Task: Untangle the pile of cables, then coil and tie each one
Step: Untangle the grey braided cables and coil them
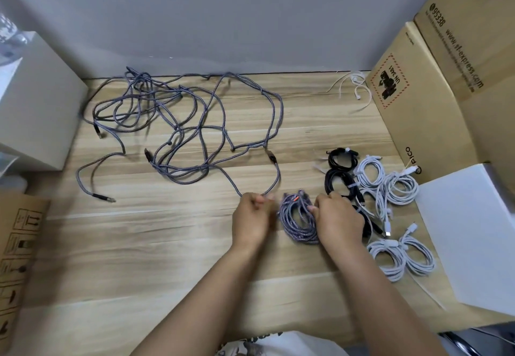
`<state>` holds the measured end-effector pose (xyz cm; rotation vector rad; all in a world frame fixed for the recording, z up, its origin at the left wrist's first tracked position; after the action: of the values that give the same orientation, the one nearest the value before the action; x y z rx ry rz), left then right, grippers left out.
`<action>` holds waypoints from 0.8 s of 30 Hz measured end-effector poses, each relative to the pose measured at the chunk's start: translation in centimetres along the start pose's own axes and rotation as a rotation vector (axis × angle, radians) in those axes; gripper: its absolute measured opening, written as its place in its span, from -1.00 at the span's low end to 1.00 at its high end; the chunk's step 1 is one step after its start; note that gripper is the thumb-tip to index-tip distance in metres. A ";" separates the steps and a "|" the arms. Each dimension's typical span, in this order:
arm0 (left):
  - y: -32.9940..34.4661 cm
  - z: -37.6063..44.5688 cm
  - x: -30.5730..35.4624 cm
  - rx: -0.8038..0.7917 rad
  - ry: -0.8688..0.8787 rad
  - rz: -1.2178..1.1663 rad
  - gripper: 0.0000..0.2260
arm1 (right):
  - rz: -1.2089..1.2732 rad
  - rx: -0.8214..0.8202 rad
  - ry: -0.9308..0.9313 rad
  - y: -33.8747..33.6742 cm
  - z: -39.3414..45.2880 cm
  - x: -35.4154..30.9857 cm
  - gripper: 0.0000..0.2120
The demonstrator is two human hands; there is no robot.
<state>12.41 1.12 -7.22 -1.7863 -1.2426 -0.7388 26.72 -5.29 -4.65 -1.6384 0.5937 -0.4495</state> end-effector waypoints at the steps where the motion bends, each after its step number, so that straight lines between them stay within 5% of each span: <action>1: -0.3 0.2 -0.3 -0.009 -0.199 -0.183 -0.80 | -0.007 0.007 0.007 -0.1 0.1 0.2 -0.72; 4: -1.5 1.0 -0.5 -0.060 -0.608 -0.461 -0.78 | 0.003 0.047 0.020 -1.0 0.3 0.0 -0.80; 7: -2.3 2.1 -0.4 -0.073 -0.693 -0.533 -0.77 | 0.121 0.224 -0.043 -2.5 0.9 -1.3 -0.73; 11: -2.3 2.1 0.2 -0.085 -0.712 -0.547 -0.80 | 0.220 0.441 -0.370 -3.0 1.9 -6.1 -0.71; 16: -2.9 1.3 -0.3 -0.179 -0.782 -0.511 -0.80 | -0.115 0.073 -0.533 0.1 3.1 -9.0 -0.74; 20: -3.6 1.1 -0.9 -0.275 -0.813 -0.509 -0.77 | -0.142 0.199 -0.543 -0.5 3.0 -9.8 -0.92; 24: -3.3 0.6 -0.3 -0.300 -0.702 -0.572 -0.79 | 0.085 0.058 -0.531 -0.9 1.4 -10.3 -0.83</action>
<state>9.17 2.10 -6.82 -2.0315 -2.2710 -0.6379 19.55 2.17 -3.53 -1.5838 0.2454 0.0384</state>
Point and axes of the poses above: each hand's wrist, its own z-axis towards the middle knuckle, its own y-axis out of the palm, x = y × z, the point moved 3 cm from there along z, towards the middle knuckle, and after that the axes turned 11 degrees about x, right-handed, at the moved point
